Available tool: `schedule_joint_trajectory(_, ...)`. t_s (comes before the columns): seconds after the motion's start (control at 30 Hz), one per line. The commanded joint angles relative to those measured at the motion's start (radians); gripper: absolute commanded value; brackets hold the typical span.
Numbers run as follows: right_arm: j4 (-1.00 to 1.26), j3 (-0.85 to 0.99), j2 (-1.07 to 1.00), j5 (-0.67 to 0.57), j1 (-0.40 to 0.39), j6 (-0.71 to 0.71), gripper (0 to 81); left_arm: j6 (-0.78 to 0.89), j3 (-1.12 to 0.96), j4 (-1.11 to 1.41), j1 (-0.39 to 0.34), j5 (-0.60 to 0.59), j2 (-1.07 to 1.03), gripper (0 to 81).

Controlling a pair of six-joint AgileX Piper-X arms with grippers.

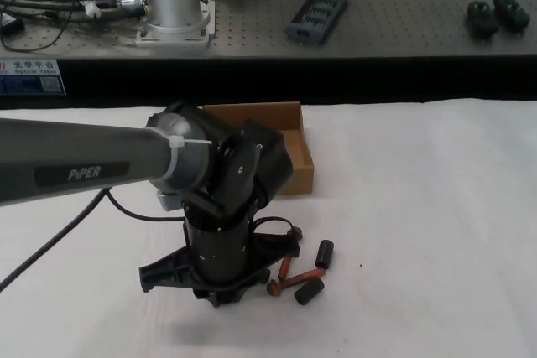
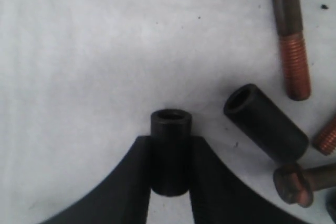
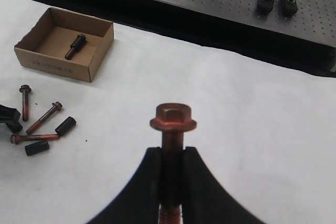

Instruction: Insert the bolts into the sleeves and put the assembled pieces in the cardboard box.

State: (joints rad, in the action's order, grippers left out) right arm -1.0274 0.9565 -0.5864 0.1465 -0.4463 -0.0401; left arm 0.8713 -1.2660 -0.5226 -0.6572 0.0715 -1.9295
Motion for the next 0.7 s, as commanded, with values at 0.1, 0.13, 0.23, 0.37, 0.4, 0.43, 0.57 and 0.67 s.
schedule_joint_trajectory(0.1,0.000,0.003,0.006,0.002,0.005,0.001,3.8,-0.016,-0.001,-0.022,0.005,0.022,-0.003,0.6)
schedule_joint_trajectory(0.13,0.000,0.003,0.006,0.002,0.005,0.001,3.8,-0.019,-0.001,-0.022,0.005,0.022,0.002,0.6)
schedule_joint_trajectory(0.23,0.000,0.003,0.006,0.002,0.005,0.001,3.8,-0.037,-0.001,-0.013,0.005,0.054,0.030,0.6)
schedule_joint_trajectory(0.37,0.000,0.003,0.006,0.002,0.005,0.001,3.8,-0.117,-0.001,0.011,0.005,0.148,0.098,0.6)
schedule_joint_trajectory(0.4,0.000,0.003,0.006,0.002,0.005,0.001,3.8,-0.141,-0.001,0.019,0.005,0.170,0.116,0.6)
schedule_joint_trajectory(0.43,0.000,0.003,0.006,0.002,0.005,0.001,3.8,-0.167,-0.001,0.026,0.005,0.194,0.139,0.6)
schedule_joint_trajectory(0.57,0.000,0.003,0.006,0.002,0.005,0.001,3.8,-0.195,-0.001,0.032,0.005,0.277,0.224,0.6)
schedule_joint_trajectory(0.67,0.000,0.003,0.006,0.002,0.005,0.001,3.8,-0.164,0.001,0.039,0.019,0.271,0.268,0.6)
